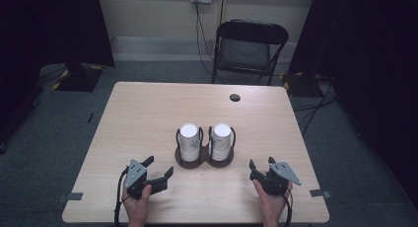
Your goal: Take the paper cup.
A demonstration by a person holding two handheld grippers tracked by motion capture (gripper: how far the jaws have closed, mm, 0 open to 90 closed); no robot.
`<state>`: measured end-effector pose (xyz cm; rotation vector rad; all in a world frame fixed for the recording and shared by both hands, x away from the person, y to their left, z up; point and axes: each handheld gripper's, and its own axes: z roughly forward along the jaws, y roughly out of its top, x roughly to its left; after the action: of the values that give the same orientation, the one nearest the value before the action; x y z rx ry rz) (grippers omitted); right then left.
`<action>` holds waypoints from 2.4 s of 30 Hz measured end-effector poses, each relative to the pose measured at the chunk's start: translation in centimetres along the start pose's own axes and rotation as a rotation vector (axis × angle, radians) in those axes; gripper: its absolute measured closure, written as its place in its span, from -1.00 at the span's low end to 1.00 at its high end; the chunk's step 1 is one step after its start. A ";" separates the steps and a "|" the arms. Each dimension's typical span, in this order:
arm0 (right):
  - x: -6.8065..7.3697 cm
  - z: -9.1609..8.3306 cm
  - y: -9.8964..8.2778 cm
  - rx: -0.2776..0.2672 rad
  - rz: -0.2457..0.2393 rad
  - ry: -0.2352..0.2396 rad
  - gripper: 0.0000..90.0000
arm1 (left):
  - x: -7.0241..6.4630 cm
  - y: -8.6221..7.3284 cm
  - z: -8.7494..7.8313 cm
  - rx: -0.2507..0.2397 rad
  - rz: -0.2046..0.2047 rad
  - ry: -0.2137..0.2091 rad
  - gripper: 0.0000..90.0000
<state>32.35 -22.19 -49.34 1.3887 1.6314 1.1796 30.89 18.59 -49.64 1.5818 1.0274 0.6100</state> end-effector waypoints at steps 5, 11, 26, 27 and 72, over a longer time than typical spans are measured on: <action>0.1 0.1 0.0 0.018 -0.013 0.028 -0.35 | 0.0 0.0 0.0 0.003 -0.005 0.007 -0.65; 0.2 0.1 0.0 0.027 -0.011 0.069 -0.30 | 0.0 0.0 0.1 0.002 -0.012 0.019 -0.65; 1.5 -0.2 1.7 0.012 -0.027 0.169 -0.15 | -0.4 0.1 0.2 0.018 0.010 0.071 -0.65; 1.8 -0.3 1.9 0.005 -0.040 0.175 -0.15 | -0.4 0.1 0.2 0.022 0.013 0.068 -0.65; 6.6 2.9 11.1 -0.069 -0.196 0.398 -0.16 | 0.0 0.0 0.0 0.004 -0.015 0.045 -0.65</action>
<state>37.71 -14.97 -39.63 0.9646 1.9257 1.4434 30.88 18.57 -49.62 1.5684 1.0733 0.6366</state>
